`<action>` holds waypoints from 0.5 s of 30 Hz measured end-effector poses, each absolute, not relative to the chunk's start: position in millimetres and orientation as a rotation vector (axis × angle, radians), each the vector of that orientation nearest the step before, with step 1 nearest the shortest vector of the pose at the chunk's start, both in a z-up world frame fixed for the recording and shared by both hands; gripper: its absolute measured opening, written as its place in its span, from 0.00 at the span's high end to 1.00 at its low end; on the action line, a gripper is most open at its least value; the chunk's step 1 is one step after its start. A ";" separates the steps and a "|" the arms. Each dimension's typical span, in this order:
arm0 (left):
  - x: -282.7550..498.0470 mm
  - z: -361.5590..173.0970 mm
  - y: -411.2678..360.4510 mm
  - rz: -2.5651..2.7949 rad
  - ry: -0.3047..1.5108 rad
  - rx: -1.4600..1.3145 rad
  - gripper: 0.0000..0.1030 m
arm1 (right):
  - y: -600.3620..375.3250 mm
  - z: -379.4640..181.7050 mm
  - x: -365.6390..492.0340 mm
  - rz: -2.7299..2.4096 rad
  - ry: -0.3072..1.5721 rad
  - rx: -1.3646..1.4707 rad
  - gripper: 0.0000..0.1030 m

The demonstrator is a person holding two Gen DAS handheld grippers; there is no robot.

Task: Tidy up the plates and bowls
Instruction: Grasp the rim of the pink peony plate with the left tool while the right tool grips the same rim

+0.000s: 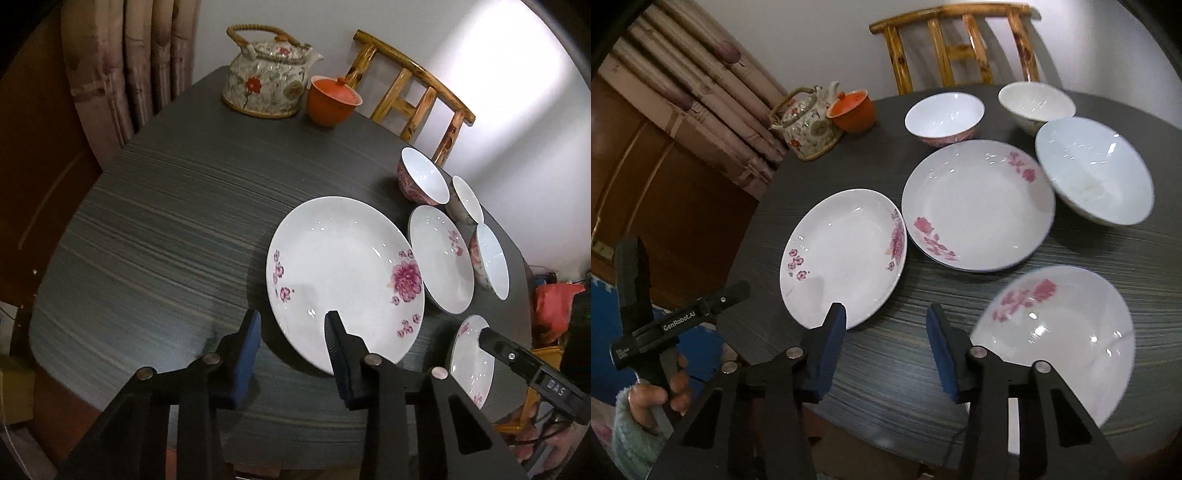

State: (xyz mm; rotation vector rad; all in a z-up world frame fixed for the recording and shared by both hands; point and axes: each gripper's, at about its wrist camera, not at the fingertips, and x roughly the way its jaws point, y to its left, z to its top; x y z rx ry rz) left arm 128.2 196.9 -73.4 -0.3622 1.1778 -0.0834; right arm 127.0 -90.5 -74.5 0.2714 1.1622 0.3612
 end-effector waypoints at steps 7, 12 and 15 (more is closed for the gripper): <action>156.2 -98.5 208.4 -0.113 1.240 -0.426 0.68 | -74.5 -100.7 158.6 0.354 1.236 0.287 0.72; 168.6 -112.1 214.2 -0.128 1.267 -0.445 0.69 | -70.8 -119.1 176.1 0.344 1.282 0.330 0.75; 173.6 -118.2 215.8 -0.131 1.276 -0.453 0.69 | -67.5 -125.8 182.1 0.337 1.294 0.319 0.75</action>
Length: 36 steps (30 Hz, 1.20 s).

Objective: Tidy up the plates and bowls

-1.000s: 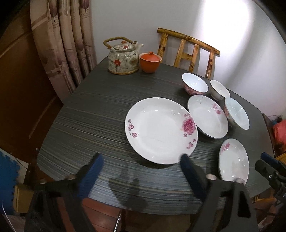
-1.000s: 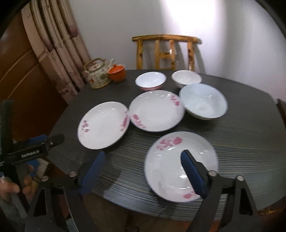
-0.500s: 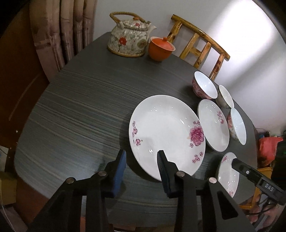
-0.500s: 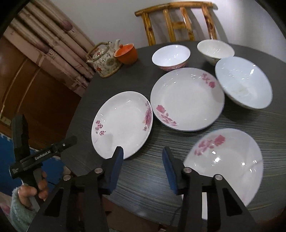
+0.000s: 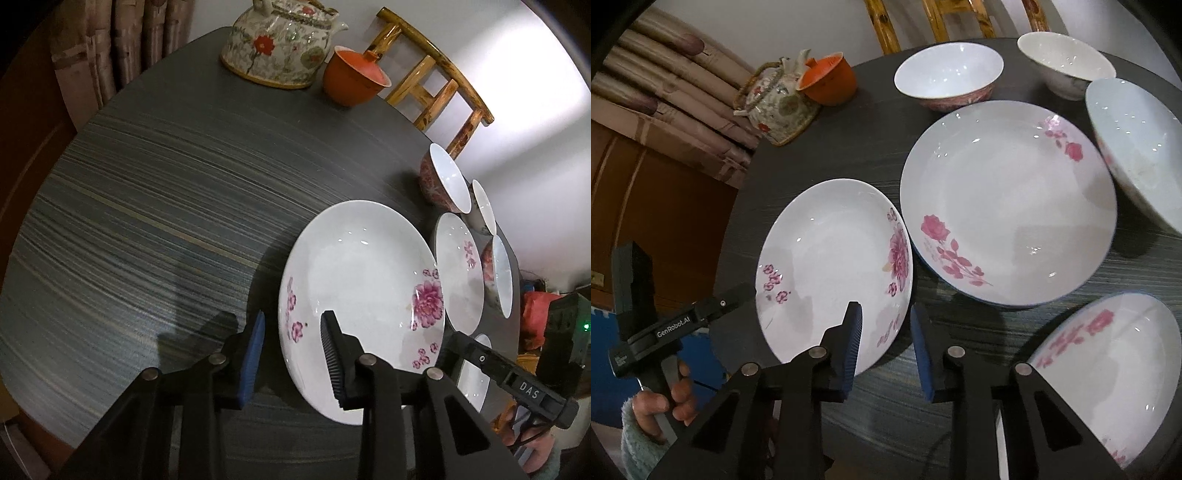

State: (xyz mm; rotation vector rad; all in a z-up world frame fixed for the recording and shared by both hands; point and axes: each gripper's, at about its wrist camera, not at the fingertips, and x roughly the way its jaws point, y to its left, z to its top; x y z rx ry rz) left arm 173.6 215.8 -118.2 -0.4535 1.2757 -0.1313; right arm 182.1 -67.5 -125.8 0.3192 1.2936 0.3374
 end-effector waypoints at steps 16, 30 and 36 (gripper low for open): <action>190.5 -143.8 221.1 -0.133 1.333 -0.498 0.85 | -62.2 -152.7 197.5 0.325 1.343 0.336 0.84; 186.1 -134.0 222.1 -0.131 1.308 -0.419 0.92 | -54.6 -152.5 187.9 0.337 1.316 0.239 0.92; 179.7 -123.6 236.2 -0.126 1.291 -0.400 0.91 | -36.8 -142.8 173.7 0.351 1.295 0.218 0.91</action>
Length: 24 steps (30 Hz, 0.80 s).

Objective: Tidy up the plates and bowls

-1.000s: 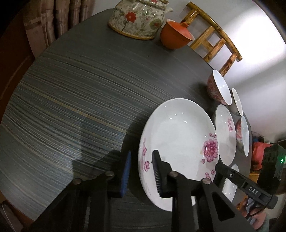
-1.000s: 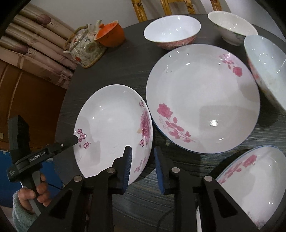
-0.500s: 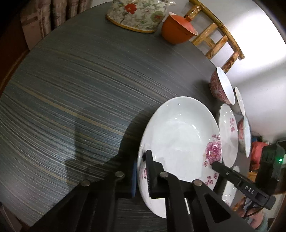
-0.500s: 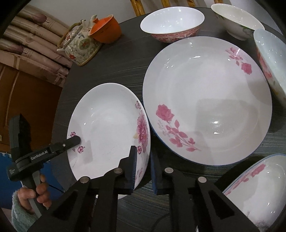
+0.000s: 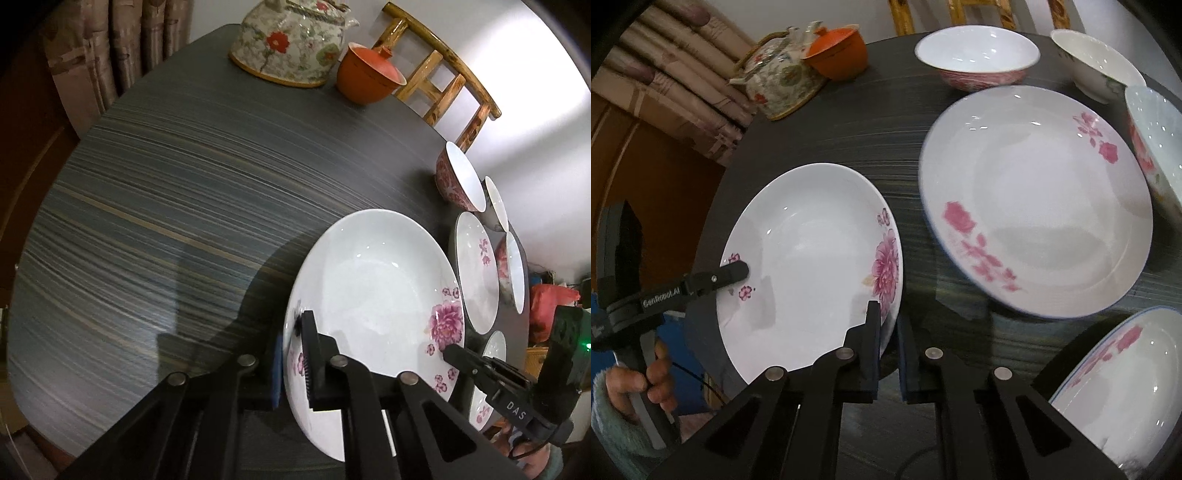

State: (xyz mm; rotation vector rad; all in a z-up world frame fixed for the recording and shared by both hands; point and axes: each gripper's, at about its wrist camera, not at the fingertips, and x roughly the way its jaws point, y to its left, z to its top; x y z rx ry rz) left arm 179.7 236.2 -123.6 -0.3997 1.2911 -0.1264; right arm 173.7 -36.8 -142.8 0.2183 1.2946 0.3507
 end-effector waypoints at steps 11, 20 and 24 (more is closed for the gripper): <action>161.8 -124.4 269.1 -0.085 1.285 -0.385 0.91 | 1.8 -145.0 157.7 0.388 1.309 0.198 0.90; 162.6 -131.3 279.2 -0.067 1.269 -0.376 0.90 | 18.1 -149.0 160.6 0.395 1.304 0.185 0.90; 163.8 -133.0 280.1 -0.063 1.269 -0.374 0.89 | 17.9 -149.2 159.3 0.398 1.308 0.184 0.90</action>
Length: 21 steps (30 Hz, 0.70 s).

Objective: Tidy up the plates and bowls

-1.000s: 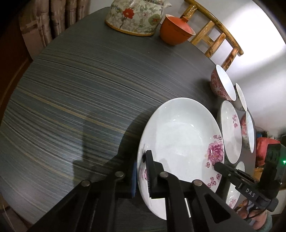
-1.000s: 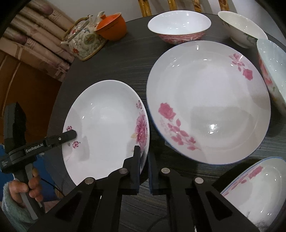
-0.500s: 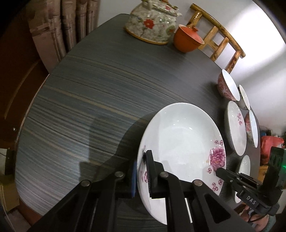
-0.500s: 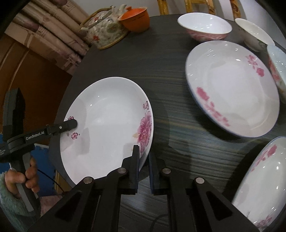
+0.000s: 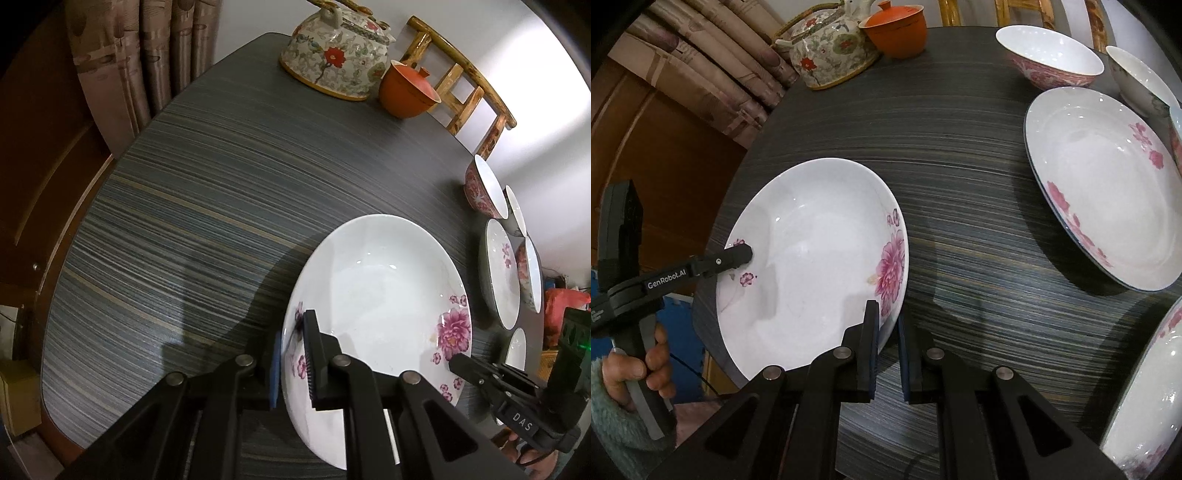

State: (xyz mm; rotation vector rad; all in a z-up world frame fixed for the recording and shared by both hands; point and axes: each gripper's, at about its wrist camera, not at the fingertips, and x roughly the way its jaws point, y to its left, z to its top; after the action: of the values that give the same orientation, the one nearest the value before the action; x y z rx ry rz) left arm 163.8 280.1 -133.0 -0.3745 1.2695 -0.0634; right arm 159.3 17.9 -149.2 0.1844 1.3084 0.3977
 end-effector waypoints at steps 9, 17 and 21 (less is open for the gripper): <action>165.2 -131.8 274.7 -0.022 1.276 -0.309 0.86 | 22.4 -150.5 155.4 0.410 1.310 0.164 0.87; 152.8 -113.9 275.5 0.089 1.236 -0.225 0.73 | 10.9 -144.1 150.5 0.395 1.313 0.175 0.73; 141.7 -87.6 259.6 0.188 1.152 -0.078 0.72 | -1.8 -130.4 142.8 0.405 1.295 0.152 0.73</action>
State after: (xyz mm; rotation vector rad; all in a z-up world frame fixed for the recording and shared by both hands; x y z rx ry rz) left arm 141.7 259.6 -87.6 -0.0783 1.1518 0.1883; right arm 142.8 -1.8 -130.4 0.1522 1.2945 0.4045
